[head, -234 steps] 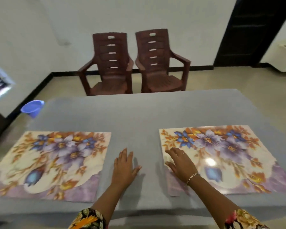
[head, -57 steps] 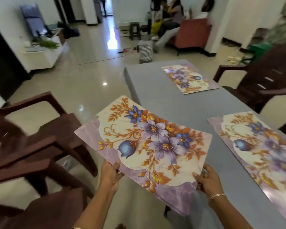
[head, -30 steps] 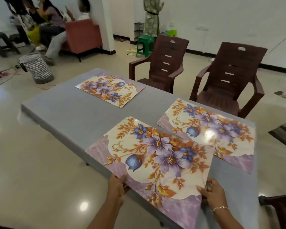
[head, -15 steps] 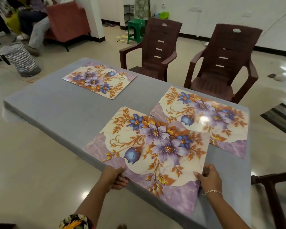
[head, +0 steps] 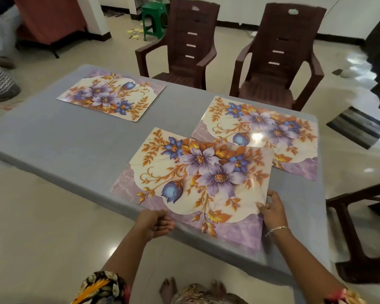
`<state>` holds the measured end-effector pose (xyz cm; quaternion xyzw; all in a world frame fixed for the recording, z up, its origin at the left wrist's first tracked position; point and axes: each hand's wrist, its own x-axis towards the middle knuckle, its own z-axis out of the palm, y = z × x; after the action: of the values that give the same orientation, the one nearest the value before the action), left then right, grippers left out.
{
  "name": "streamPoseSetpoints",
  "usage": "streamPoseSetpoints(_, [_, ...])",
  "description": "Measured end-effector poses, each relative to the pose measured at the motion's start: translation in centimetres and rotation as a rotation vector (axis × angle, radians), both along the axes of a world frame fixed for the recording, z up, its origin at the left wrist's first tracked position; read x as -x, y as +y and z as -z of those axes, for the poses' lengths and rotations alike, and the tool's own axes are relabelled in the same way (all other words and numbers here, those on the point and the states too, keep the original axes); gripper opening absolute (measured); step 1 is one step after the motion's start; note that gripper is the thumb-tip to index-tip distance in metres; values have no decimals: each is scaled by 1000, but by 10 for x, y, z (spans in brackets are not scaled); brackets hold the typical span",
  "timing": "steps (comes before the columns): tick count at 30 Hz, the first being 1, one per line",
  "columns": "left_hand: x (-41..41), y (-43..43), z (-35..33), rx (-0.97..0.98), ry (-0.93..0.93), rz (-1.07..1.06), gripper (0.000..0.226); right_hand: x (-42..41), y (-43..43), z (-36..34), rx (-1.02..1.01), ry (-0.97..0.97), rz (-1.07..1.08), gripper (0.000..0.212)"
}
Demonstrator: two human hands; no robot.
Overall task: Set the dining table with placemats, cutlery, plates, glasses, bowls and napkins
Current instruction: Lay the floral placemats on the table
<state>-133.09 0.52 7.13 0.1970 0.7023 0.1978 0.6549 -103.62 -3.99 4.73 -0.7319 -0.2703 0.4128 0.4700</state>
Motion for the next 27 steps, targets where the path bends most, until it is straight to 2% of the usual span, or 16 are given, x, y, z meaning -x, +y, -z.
streamPoseSetpoints(4, [-1, 2, -7, -102, -25, -138, 15, 3, 4, -8, -67, 199, 76, 27])
streamPoseSetpoints(7, [-1, 8, -16, -213, -106, -297, 20, 5, 9, -11, -93, 277, 84, 33])
streamPoseSetpoints(13, [25, 20, -26, -335, -124, -428, 25, 32, 32, -18, -137, 297, -15, 31])
streamPoseSetpoints(18, [71, 28, -37, -395, -108, -538, 10, 80, 57, -24, -188, 321, -103, 35])
streamPoseSetpoints(19, [83, 31, -38, -403, -111, -560, 6, 93, 63, -26, -193, 311, -129, 35])
streamPoseSetpoints(22, [128, 47, -38, -441, -128, -636, 23, 136, 88, -28, -223, 256, -192, 34])
streamPoseSetpoints(25, [184, 63, -39, -441, -131, -659, 17, 190, 108, -25, -227, 281, -215, 39])
streamPoseSetpoints(27, [221, 75, -40, -445, -124, -669, 13, 227, 125, -18, -195, 318, -216, 49])
